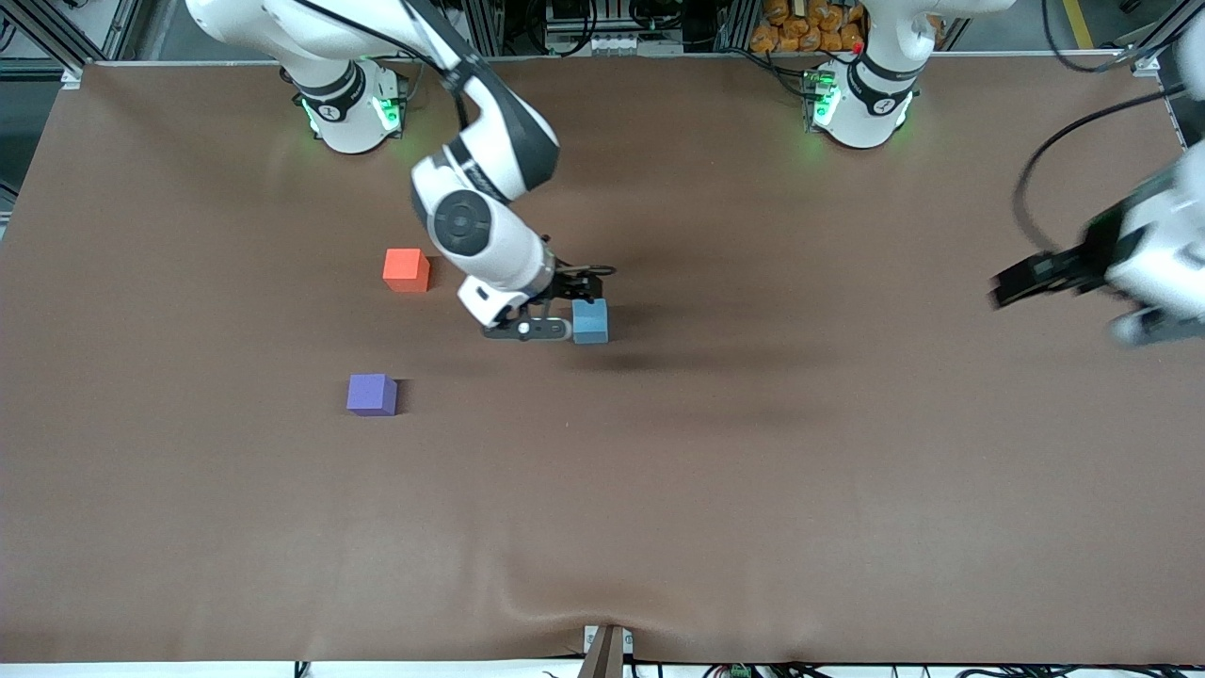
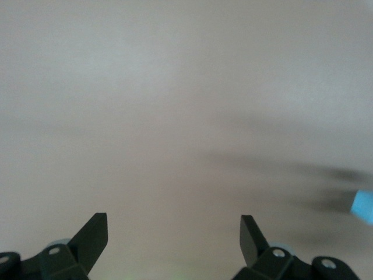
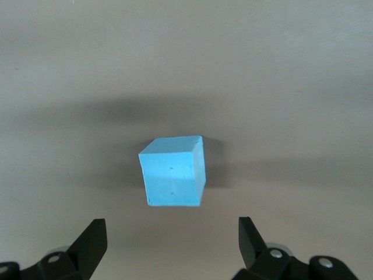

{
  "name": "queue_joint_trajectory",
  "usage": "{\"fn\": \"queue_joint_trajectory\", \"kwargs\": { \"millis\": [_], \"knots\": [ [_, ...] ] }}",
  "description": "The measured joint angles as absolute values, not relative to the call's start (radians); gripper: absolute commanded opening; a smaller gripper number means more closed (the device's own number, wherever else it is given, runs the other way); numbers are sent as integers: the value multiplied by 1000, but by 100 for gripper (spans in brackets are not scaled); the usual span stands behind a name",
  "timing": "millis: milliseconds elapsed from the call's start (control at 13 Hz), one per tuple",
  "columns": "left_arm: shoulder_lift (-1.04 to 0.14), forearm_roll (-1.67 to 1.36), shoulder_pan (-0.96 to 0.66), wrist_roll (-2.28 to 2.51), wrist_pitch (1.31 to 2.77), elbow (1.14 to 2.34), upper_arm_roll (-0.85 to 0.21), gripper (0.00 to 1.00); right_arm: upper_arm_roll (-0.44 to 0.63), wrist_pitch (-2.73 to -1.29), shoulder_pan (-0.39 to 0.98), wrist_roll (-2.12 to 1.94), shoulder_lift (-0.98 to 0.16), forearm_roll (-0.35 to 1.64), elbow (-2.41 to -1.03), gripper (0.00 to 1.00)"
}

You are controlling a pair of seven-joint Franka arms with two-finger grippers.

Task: Place blue block between orange and purple blocks
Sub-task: 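Grasp the blue cube with the right gripper while the left gripper withdraws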

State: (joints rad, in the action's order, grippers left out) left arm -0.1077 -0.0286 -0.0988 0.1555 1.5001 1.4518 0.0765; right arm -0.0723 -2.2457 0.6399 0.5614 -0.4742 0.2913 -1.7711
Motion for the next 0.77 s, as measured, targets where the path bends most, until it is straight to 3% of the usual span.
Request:
{"fn": "queue_joint_trajectory", "kwargs": {
  "millis": [308, 615, 769],
  "knots": [
    [21, -26, -21, -73, 1475, 1582, 70, 100, -71, -2318, 668, 562, -532, 235, -1770, 100],
    [24, 9, -43, 7, 1472, 1594, -74, 100, -70, -2383, 680, 580, -582, 226, -1770, 100],
    [25, 10, -45, 18, 1472, 1591, -99, 100, -70, -2394, 687, 599, -602, 215, -1769, 100]
  ]
}}
